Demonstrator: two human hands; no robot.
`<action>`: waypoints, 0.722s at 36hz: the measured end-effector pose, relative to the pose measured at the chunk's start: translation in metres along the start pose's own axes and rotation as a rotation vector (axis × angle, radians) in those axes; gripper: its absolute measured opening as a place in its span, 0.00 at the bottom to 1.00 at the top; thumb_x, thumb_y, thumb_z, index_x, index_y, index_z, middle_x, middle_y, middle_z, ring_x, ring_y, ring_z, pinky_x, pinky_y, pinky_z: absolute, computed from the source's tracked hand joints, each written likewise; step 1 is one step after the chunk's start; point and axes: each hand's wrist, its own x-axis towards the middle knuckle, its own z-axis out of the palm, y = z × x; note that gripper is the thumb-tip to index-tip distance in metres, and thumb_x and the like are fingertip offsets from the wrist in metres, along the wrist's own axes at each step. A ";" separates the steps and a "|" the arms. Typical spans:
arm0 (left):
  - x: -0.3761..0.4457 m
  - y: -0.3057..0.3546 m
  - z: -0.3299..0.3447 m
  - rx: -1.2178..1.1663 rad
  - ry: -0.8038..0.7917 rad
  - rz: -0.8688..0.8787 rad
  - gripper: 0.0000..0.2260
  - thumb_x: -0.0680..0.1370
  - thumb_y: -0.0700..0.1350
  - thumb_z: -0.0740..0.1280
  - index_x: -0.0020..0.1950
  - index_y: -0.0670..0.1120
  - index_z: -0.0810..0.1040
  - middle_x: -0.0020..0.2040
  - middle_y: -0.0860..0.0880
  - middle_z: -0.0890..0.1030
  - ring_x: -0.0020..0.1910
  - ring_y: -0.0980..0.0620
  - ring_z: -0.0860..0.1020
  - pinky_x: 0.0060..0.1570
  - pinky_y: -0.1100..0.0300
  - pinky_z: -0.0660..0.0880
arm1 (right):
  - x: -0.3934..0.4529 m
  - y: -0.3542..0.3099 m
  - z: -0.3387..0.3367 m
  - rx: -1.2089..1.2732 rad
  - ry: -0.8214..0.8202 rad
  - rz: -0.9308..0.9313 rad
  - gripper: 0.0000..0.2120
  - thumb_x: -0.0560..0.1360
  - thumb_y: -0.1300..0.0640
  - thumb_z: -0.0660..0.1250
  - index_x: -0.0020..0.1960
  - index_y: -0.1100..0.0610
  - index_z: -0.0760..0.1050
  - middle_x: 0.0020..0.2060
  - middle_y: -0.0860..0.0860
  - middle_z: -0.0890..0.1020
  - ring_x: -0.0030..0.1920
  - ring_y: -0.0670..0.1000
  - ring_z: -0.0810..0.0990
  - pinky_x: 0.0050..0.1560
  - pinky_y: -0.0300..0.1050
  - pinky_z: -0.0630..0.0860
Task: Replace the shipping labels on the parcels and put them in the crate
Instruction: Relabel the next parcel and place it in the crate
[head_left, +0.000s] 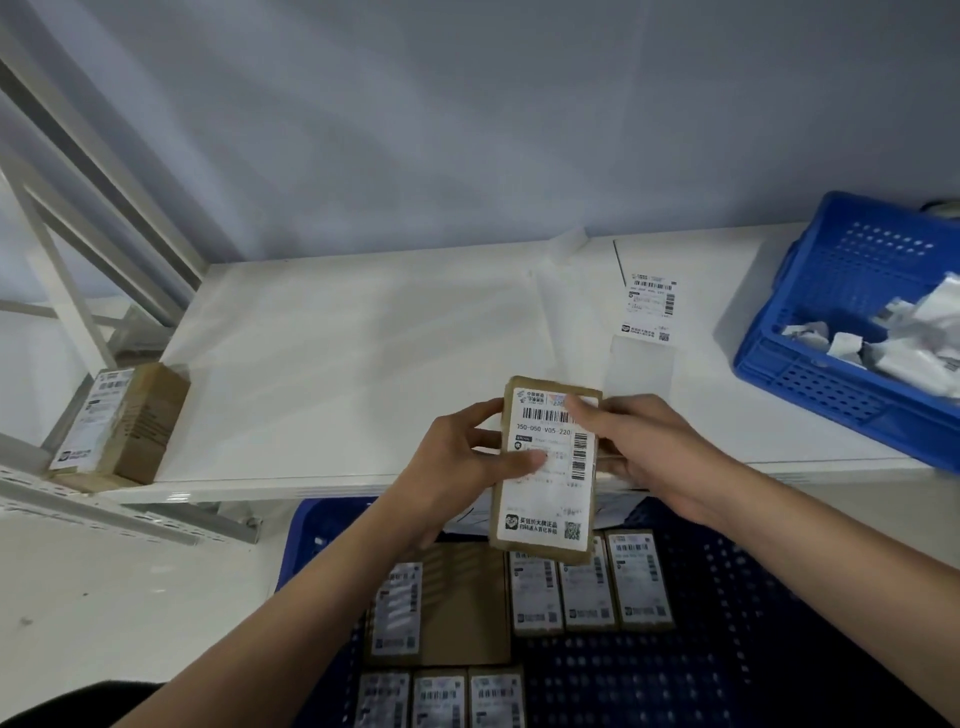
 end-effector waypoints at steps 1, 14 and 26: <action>0.000 0.000 0.000 -0.010 -0.001 0.002 0.24 0.74 0.42 0.78 0.66 0.58 0.76 0.52 0.50 0.87 0.51 0.51 0.86 0.55 0.48 0.83 | 0.001 -0.005 -0.002 0.026 0.000 -0.007 0.15 0.79 0.50 0.69 0.57 0.61 0.81 0.50 0.54 0.87 0.53 0.52 0.86 0.56 0.44 0.80; 0.005 0.006 -0.010 0.064 0.135 0.058 0.18 0.75 0.50 0.77 0.63 0.52 0.81 0.53 0.52 0.86 0.50 0.55 0.86 0.52 0.54 0.84 | 0.008 -0.014 0.007 -0.166 0.064 -0.113 0.12 0.80 0.49 0.67 0.52 0.57 0.82 0.46 0.52 0.87 0.53 0.54 0.85 0.58 0.46 0.80; 0.004 0.007 -0.011 0.127 0.245 -0.010 0.21 0.75 0.63 0.71 0.52 0.45 0.83 0.43 0.53 0.87 0.42 0.54 0.86 0.51 0.50 0.84 | 0.013 -0.005 0.016 -0.305 0.049 -0.120 0.19 0.82 0.44 0.62 0.50 0.57 0.83 0.43 0.48 0.87 0.43 0.46 0.84 0.50 0.42 0.76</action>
